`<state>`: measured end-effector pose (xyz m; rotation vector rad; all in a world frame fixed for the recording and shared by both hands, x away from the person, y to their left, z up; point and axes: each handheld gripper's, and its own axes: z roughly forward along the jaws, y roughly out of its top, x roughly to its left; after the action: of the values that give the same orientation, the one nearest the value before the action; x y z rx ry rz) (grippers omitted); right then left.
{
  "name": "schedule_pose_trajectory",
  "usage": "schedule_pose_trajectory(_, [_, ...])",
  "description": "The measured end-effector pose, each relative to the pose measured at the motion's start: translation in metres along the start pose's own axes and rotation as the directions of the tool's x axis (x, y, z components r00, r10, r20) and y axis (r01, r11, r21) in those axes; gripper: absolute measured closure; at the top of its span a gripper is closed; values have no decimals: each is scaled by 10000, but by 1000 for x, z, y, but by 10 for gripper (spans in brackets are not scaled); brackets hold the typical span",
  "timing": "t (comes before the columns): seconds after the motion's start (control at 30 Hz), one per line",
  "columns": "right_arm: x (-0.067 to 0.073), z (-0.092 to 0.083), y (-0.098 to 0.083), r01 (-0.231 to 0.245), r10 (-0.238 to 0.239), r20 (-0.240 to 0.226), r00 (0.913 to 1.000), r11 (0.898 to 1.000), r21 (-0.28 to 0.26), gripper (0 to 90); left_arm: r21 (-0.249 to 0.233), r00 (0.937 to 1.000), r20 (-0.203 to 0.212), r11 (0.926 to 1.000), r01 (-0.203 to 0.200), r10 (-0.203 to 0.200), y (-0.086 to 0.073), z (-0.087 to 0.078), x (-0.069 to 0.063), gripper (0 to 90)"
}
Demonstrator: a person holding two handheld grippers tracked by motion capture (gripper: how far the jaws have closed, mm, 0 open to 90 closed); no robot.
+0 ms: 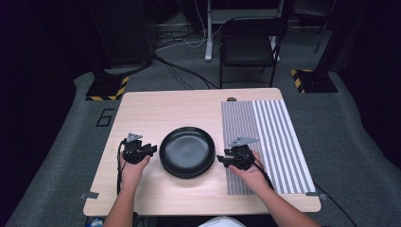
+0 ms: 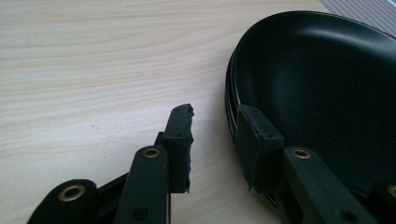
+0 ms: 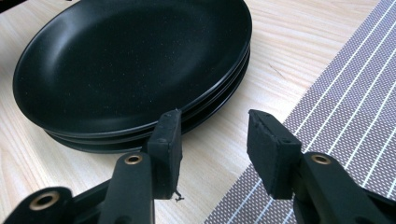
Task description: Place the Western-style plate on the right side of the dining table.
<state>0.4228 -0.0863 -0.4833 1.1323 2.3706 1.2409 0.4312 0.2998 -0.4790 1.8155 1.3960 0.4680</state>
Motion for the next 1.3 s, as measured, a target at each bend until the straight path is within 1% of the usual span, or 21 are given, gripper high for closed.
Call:
schedule_pose_trajectory(0.07, [0, 1, 1, -91, 91, -78, 9999, 10000, -2, 563, -98, 10000, 84, 9999, 21, -21, 0, -1, -1, 656])
schedule_pose_trajectory(0.1, [-1, 1, 2, -51, 50, -173, 9998, 10000, -53, 567, -159, 10000, 76, 9999, 59, -57, -1, -1, -1, 656])
schedule_pose_trajectory(0.13, [-1, 1, 3, -90, 89, -214, 9997, 9999, -87, 566, -136, 9999, 95, 9999, 44, -43, 0, -2, -1, 656])
schedule_pose_trajectory(0.3, [0, 4, 12, 23, -28, -267, 9996, 9998, -179, 563, -379, 10000, 7, 9993, 26, -25, 1, -4, -2, 644])
schedule_pose_trajectory(0.33, [1, 5, 13, -14, 8, -283, 9996, 9998, -189, 559, -423, 9999, 42, 9990, 104, -102, 1, -4, -2, 641])
schedule_pose_trajectory(0.4, [1, 5, 14, 28, -36, -305, 9995, 9996, -278, 559, -355, 9999, 54, 9993, 106, -104, 0, -4, -2, 633])
schedule_pose_trajectory(0.43, [0, 6, 14, -58, 48, -354, 9994, 9996, -276, 566, -289, 10000, 28, 9995, 85, -84, 0, -4, -2, 627])
schedule_pose_trajectory(0.5, [0, 7, 14, -78, 66, -425, 9991, 9996, -275, 575, -266, 9999, -43, 9996, 128, -130, 0, -4, -2, 621])
schedule_pose_trajectory(0.53, [0, 7, 13, -164, 155, -526, 9985, 9997, -168, 581, -314, 9997, -10, 9993, 227, -227, 0, -3, -2, 617])
schedule_pose_trajectory(0.57, [0, 8, 12, -111, 106, -619, 9980, 9999, -68, 581, -408, 9991, 83, 9983, 420, -417, -1, -3, -1, 617])
schedule_pose_trajectory(0.67, [-1, 8, 10, -94, 91, -536, 9985, 9999, -48, 582, -394, 9960, 423, 9959, 808, -791, -2, -2, 1, 628])
schedule_pose_trajectory(0.73, [-4, 9, 10, -220, 218, -523, 9984, 9998, -30, 581, -433, 9943, 498, 9944, 960, -938, -2, -1, 1, 633])
schedule_pose_trajectory(0.83, [-6, 9, 10, -533, 528, -544, 9971, 9985, -74, 582, -440, 9936, 578, 9941, 996, -970, -2, -1, 1, 639])
schedule_pose_trajectory(0.93, [-7, 12, 11, -606, 599, -499, 9970, 9981, -125, 581, -390, 9908, 735, 9924, 1166, -1135, -3, 0, -1, 638])
schedule_pose_trajectory(1.0, [-7, 14, 12, -634, 629, -441, 9970, 9980, -83, 584, -300, 9917, 843, 9946, 996, -968, -3, 1, -3, 637])
schedule_pose_trajectory(1.03, [-6, 16, 14, -751, 745, -423, 9963, 9971, -112, 589, -274, 9909, 877, 9941, 1047, -1019, -3, 1, -4, 632])
schedule_pose_trajectory(1.1, [-6, 17, 15, -778, 773, -413, 9962, 9969, -119, 592, -258, 9910, 885, 9944, 1026, -999, -2, 1, -6, 626])
schedule_pose_trajectory(1.17, [-6, 19, 17, -844, 838, -344, 9959, 9963, -138, 599, -235, 9900, 903, 9936, 1108, -1082, -2, 1, -7, 606])
schedule_pose_trajectory(1.23, [-6, 21, 19, -956, 951, -366, 9948, 9954, -118, 614, -168, 9901, 941, 9942, 1059, -1039, -1, 1, -7, 596])
schedule_pose_trajectory(1.27, [-7, 22, 19, -975, 971, -400, 9945, 9952, -84, 619, -177, 9892, 971, 9935, 1124, -1102, -2, 2, -6, 597])
schedule_pose_trajectory(1.3, [-7, 23, 20, -1040, 1038, -408, 9938, 9946, -26, 630, -128, 9857, 1099, 9915, 1298, -1276, -2, 2, -6, 621])
